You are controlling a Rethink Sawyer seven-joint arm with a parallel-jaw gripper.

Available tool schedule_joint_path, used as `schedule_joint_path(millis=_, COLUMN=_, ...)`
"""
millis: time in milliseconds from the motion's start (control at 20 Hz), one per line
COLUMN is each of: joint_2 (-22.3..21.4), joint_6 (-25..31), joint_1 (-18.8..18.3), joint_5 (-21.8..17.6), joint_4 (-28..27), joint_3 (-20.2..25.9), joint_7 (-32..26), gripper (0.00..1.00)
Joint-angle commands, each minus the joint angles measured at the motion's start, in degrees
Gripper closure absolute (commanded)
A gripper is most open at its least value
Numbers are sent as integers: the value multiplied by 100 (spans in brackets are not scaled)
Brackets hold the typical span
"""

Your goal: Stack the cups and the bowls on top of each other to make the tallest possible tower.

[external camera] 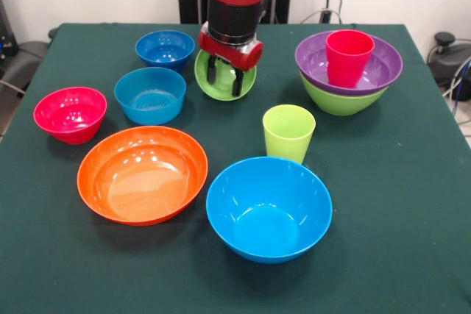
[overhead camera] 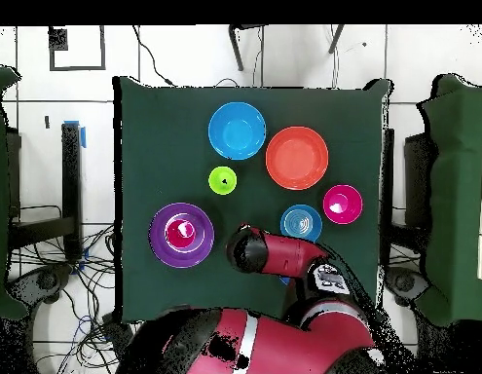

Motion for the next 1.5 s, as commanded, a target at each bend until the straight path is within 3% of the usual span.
schedule_joint_path(millis=50, joint_2=119, joint_6=-28, joint_1=-65, joint_5=-72, joint_4=268, joint_3=660, joint_7=359, gripper=0)
schedule_joint_path(millis=600, joint_2=-988, joint_6=1212, joint_1=228, joint_5=209, joint_4=572, joint_3=568, joint_7=295, gripper=0)
schedule_joint_path(millis=850, joint_2=-1323, joint_6=1226, joint_1=204, joint_5=56, joint_4=476, joint_3=563, joint_7=135, gripper=0)
schedule_joint_path(millis=1200, joint_2=-1458, joint_6=1625, joint_1=277, joint_5=-34, joint_4=52, joint_3=485, joint_7=-5, gripper=0)
schedule_joint_path(millis=1500, joint_2=-993, joint_6=1120, joint_1=481, joint_5=-263, joint_4=-136, joint_3=289, joint_7=150, gripper=0)
